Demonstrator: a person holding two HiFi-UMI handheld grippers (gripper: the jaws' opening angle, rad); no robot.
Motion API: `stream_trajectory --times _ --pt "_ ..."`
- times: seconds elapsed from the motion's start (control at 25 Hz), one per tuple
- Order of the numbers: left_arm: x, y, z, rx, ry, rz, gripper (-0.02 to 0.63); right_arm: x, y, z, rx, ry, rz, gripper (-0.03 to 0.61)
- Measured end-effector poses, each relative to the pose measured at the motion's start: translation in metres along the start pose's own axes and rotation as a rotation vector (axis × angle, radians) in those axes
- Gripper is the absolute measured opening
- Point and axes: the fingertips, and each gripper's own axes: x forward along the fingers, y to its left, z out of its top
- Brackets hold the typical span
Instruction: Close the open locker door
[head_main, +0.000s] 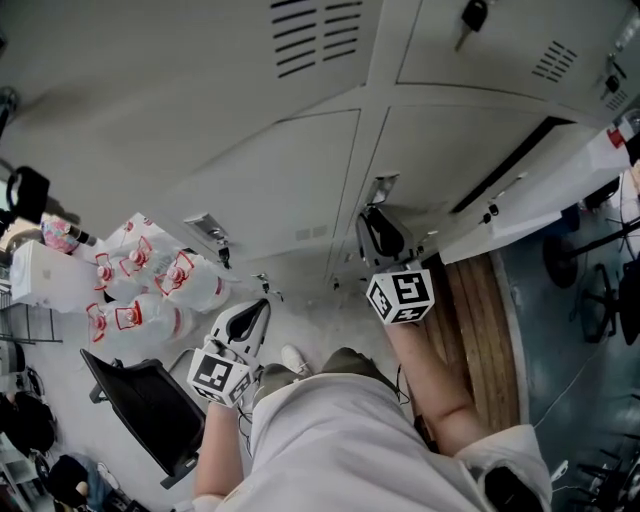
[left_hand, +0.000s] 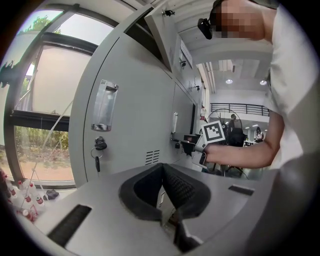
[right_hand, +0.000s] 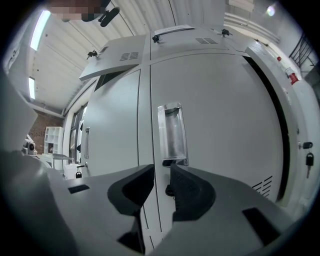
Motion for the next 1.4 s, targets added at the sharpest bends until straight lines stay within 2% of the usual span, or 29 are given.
stream_trajectory --times 0.48,0.96,1.4 --pt "0.049 -0.032 0.009 0.006 -0.015 -0.142 0.002 -0.065 -0.011 0.009 -0.002 0.027 0.014 0.071" --pt "0.098 -0.093 0.026 0.046 -0.03 -0.321 0.0 -0.151 -0.034 0.012 -0.036 0.057 -0.063 0.054" --pt "0.12 -0.134 0.036 0.076 -0.042 -0.407 0.002 -0.209 -0.044 0.008 -0.028 0.08 -0.113 0.054"
